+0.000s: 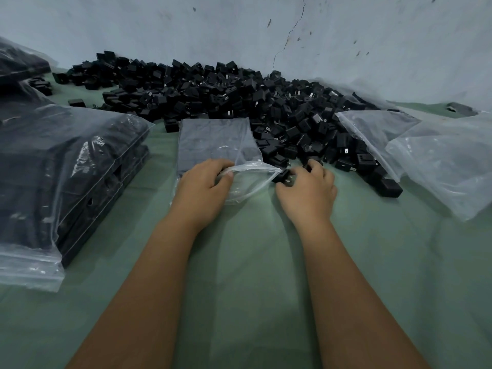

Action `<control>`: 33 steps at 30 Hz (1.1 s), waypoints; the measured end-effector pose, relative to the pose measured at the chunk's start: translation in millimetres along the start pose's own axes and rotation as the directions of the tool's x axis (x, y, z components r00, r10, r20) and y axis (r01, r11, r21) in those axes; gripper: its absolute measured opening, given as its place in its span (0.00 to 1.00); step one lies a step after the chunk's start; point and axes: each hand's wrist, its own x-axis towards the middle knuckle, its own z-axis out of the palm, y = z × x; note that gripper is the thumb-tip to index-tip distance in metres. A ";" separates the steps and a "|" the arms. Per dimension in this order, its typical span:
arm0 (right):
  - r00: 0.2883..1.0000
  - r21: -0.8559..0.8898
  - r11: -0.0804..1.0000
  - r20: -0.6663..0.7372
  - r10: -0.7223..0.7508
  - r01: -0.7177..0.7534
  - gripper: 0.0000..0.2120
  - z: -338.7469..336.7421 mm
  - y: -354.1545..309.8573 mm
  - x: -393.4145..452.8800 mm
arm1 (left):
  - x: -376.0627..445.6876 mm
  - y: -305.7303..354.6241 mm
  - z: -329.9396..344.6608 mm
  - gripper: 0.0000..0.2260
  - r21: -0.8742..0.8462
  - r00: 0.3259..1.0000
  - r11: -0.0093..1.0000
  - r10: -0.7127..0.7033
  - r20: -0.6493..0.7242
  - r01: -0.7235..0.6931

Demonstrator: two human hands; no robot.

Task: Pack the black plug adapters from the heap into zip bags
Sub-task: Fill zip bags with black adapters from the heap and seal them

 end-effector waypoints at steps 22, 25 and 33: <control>0.986 0.254 0.957 -0.119 -0.115 0.142 0.12 -2.2 -5.3 -0.4 | -0.5 0.7 -0.6 0.11 0.017 1.000 1.000 0.001 0.015 -0.001; 0.967 0.346 0.926 -0.246 -0.066 0.151 0.14 -10.0 -12.6 -3.7 | -1.7 0.3 -0.2 0.12 -0.036 0.999 0.999 -0.040 -0.010 0.040; 0.754 0.202 0.756 -0.415 -0.509 0.622 0.13 -19.2 -48.6 -33.0 | -1.0 5.9 -2.1 0.14 -0.126 0.988 0.984 -0.138 -0.065 0.129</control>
